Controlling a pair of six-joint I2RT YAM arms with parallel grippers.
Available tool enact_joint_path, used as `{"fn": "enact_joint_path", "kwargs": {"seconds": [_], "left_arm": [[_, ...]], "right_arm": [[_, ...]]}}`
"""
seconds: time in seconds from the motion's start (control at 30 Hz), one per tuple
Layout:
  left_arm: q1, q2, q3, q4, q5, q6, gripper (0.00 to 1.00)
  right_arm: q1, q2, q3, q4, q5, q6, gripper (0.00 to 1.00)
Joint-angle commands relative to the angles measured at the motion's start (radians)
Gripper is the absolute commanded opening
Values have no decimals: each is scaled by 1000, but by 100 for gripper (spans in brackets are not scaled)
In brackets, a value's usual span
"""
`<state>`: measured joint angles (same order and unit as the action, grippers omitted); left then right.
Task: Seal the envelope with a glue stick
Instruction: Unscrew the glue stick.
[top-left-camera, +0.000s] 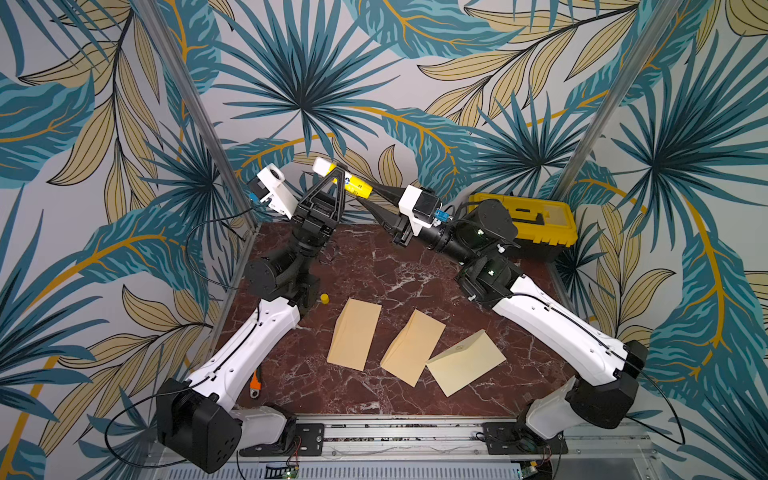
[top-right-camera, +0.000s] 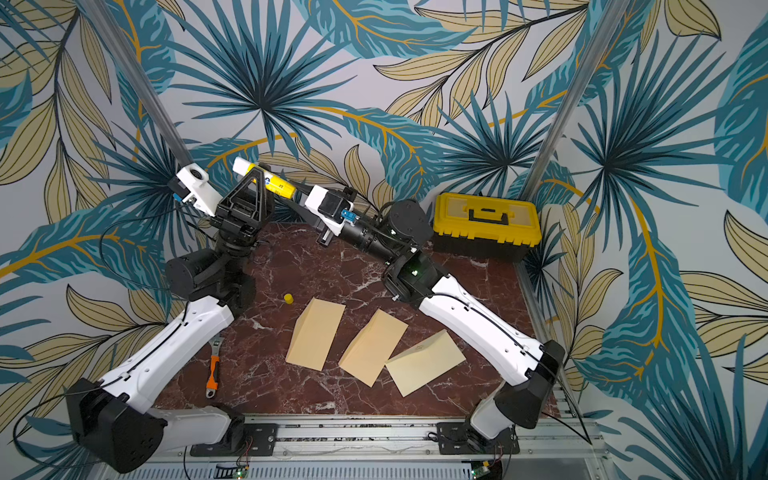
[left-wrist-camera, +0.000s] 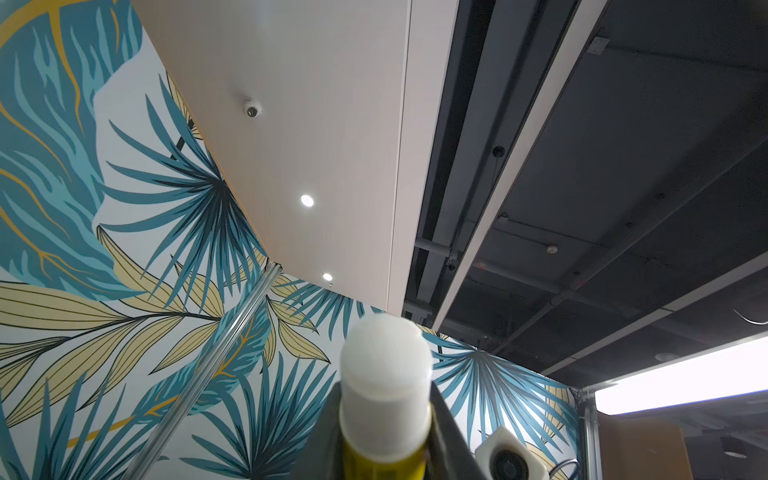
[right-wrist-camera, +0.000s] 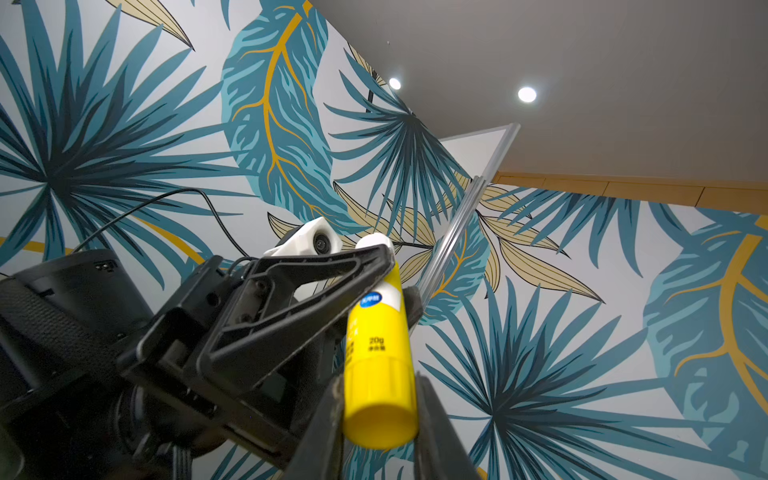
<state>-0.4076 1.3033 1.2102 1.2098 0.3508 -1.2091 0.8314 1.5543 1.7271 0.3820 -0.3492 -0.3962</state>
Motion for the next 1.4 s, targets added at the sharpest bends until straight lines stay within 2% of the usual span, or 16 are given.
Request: {"fn": "enact_joint_path", "kwargs": {"seconds": [0.0,0.27,0.53,0.63,0.77,0.87,0.93,1.0,1.1,1.2,1.3,1.37], "left_arm": [[4,10,70,103,146,61,0],[13,70,231,206,369,51,0],[13,39,301,206,500,70,0],[11,33,314,205,523,63,0],[11,34,312,206,530,59,0],[12,34,305,206,527,57,0],[11,33,301,206,522,60,0],[12,33,294,206,510,63,0],[12,33,270,206,476,66,0],[12,31,228,189,408,75,0],[12,28,183,156,335,88,0],[12,20,158,103,301,111,0]], "right_arm": [[5,-27,-9,-34,-37,199,12],[2,-62,-44,61,-231,586,8],[-12,-52,-13,175,-428,950,7],[-15,-11,46,231,-521,1108,7],[-14,77,145,398,-646,1393,7],[-18,136,201,544,-668,1591,5],[-20,137,207,535,-672,1583,5],[-20,102,177,429,-665,1456,10],[-20,16,99,207,-600,1174,31],[-20,-52,33,75,-496,936,48],[-20,-101,-47,103,-390,806,59],[-19,-122,-78,112,-352,721,59]]}}
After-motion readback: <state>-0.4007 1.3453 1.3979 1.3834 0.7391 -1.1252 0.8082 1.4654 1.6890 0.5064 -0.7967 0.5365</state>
